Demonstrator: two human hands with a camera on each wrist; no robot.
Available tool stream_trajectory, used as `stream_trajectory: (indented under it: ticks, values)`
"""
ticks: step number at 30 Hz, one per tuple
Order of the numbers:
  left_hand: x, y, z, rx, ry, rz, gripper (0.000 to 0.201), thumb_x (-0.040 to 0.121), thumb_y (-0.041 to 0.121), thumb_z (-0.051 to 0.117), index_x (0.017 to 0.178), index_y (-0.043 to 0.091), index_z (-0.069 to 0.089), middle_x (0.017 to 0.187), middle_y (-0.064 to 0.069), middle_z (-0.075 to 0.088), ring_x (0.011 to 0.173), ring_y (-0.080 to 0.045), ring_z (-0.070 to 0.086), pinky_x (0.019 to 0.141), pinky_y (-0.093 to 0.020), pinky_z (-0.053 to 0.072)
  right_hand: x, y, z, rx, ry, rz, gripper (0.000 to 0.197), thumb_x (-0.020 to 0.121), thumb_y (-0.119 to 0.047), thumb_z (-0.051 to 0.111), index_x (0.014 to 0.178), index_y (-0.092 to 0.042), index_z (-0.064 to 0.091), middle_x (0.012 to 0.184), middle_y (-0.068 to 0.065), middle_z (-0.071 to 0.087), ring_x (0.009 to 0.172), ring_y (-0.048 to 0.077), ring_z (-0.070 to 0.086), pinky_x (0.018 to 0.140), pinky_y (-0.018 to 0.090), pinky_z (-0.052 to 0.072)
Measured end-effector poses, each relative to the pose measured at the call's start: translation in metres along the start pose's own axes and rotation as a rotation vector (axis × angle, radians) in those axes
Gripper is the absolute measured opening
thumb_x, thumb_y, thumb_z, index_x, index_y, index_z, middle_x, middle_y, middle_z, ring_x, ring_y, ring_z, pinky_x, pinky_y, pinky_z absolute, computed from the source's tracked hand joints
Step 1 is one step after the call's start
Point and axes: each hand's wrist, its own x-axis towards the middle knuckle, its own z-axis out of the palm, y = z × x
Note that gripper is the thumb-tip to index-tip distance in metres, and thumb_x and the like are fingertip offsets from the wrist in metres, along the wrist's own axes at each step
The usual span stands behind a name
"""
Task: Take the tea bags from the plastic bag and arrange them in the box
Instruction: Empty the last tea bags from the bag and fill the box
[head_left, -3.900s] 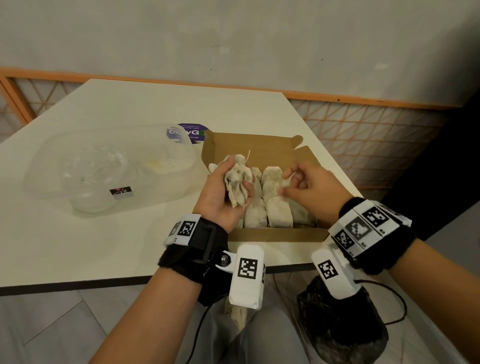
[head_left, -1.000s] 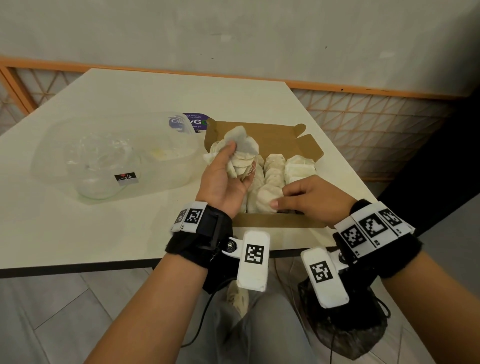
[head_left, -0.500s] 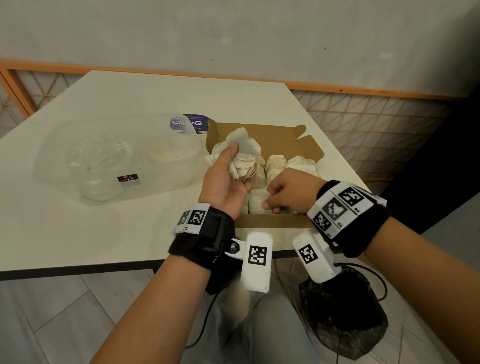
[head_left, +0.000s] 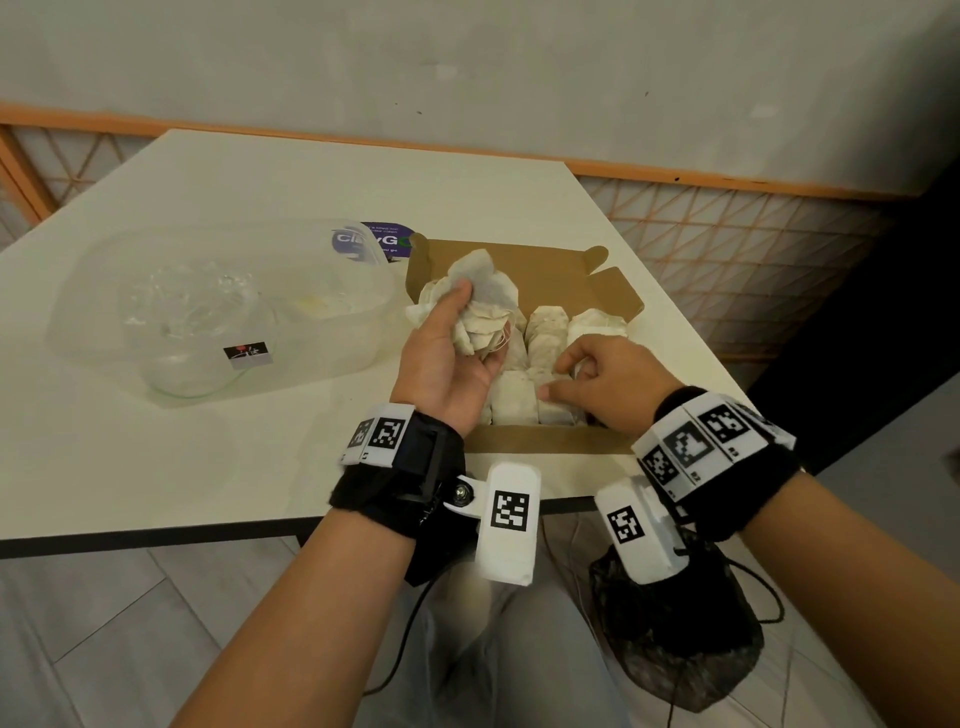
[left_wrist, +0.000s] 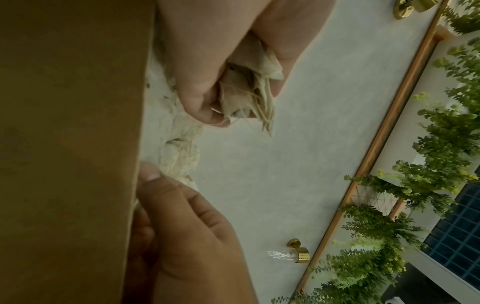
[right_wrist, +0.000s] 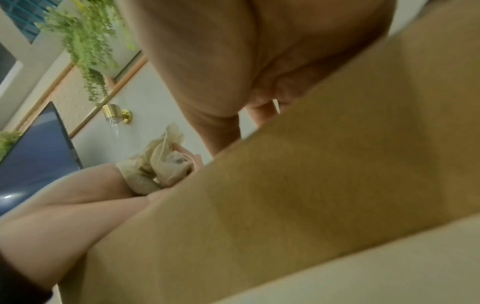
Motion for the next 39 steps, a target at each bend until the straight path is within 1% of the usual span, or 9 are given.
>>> stream_trajectory:
  ticks: [4, 10, 14, 18, 21, 25, 32, 36, 39]
  values:
    - [-0.001, 0.0, 0.001, -0.006, 0.004, 0.005, 0.006, 0.091, 0.015, 0.058, 0.089, 0.013, 0.063, 0.072, -0.003, 0.07, 0.071, -0.015, 0.064, 0.072, -0.026, 0.049, 0.001, 0.004, 0.007, 0.148, 0.022, -0.021, 0.015, 0.077, -0.023, 0.074, 0.084, -0.017, 0.062, 0.056, -0.007, 0.044, 0.053, 0.006, 0.043, 0.05, 0.012, 0.035]
    - [-0.001, 0.0, 0.002, -0.011, 0.012, -0.002, 0.005, 0.091, 0.015, 0.059, 0.089, 0.013, 0.063, 0.072, -0.003, 0.07, 0.072, -0.015, 0.064, 0.073, -0.027, 0.049, -0.003, 0.01, 0.001, 0.348, 0.15, -0.068, 0.006, 0.077, -0.019, 0.074, 0.074, -0.021, 0.069, 0.072, 0.003, 0.062, 0.066, 0.01, 0.052, 0.066, 0.021, 0.044]
    - [-0.001, 0.0, 0.001, -0.003, 0.013, -0.008, 0.006, 0.091, 0.016, 0.059, 0.088, 0.014, 0.063, 0.074, -0.003, 0.069, 0.072, -0.015, 0.063, 0.072, -0.027, 0.05, -0.007, 0.012, -0.012, 0.486, 0.137, -0.034, 0.008, 0.081, -0.012, 0.069, 0.077, -0.016, 0.064, 0.063, 0.0, 0.06, 0.051, 0.001, 0.053, 0.05, 0.012, 0.042]
    - [0.0, 0.0, 0.0, -0.003, 0.012, -0.005, 0.006, 0.091, 0.016, 0.059, 0.089, 0.014, 0.063, 0.072, -0.003, 0.069, 0.073, -0.015, 0.063, 0.072, -0.027, 0.05, -0.01, 0.016, -0.024, 0.654, 0.033, 0.08, 0.006, 0.081, -0.006, 0.068, 0.078, -0.01, 0.063, 0.058, 0.004, 0.06, 0.047, 0.008, 0.052, 0.044, 0.015, 0.042]
    - [-0.001, 0.0, 0.001, -0.011, 0.01, -0.001, 0.006, 0.091, 0.016, 0.058, 0.088, 0.014, 0.063, 0.072, -0.002, 0.069, 0.075, -0.015, 0.062, 0.075, -0.028, 0.049, -0.013, 0.011, -0.021, 0.542, -0.102, 0.146, 0.003, 0.082, -0.005, 0.066, 0.084, -0.003, 0.064, 0.062, 0.009, 0.063, 0.046, 0.012, 0.051, 0.047, 0.016, 0.046]
    - [-0.001, 0.0, 0.001, -0.017, 0.003, 0.004, 0.006, 0.092, 0.015, 0.058, 0.088, 0.014, 0.063, 0.074, -0.002, 0.07, 0.078, -0.016, 0.062, 0.078, -0.028, 0.048, -0.011, 0.005, -0.011, 0.311, -0.061, 0.178, 0.006, 0.085, -0.004, 0.061, 0.09, -0.004, 0.064, 0.063, 0.005, 0.063, 0.037, 0.001, 0.051, 0.042, 0.013, 0.043]
    - [0.0, 0.0, 0.001, -0.013, 0.003, 0.004, 0.005, 0.091, 0.015, 0.058, 0.089, 0.014, 0.063, 0.073, -0.003, 0.07, 0.075, -0.016, 0.062, 0.076, -0.027, 0.048, -0.019, -0.01, -0.029, -0.223, -0.011, 0.11, 0.038, 0.077, -0.031, 0.072, 0.108, -0.021, 0.052, 0.105, 0.002, 0.058, 0.087, 0.015, 0.055, 0.067, 0.024, 0.042]
    - [0.0, 0.0, 0.001, -0.019, 0.007, 0.003, 0.004, 0.091, 0.014, 0.059, 0.089, 0.013, 0.063, 0.073, -0.003, 0.069, 0.075, -0.016, 0.062, 0.074, -0.027, 0.049, -0.021, -0.016, -0.023, -0.386, -0.146, 0.161, 0.055, 0.079, -0.035, 0.069, 0.125, -0.014, 0.046, 0.119, 0.005, 0.052, 0.095, 0.018, 0.049, 0.075, 0.026, 0.041]
    - [0.0, 0.0, 0.001, -0.024, 0.009, 0.0, 0.004, 0.091, 0.014, 0.059, 0.089, 0.013, 0.063, 0.073, -0.003, 0.069, 0.075, -0.016, 0.062, 0.074, -0.027, 0.049, -0.02, -0.017, -0.016, -0.329, -0.111, 0.204, 0.059, 0.078, -0.03, 0.07, 0.127, -0.014, 0.042, 0.112, 0.007, 0.053, 0.093, 0.02, 0.051, 0.075, 0.029, 0.044]
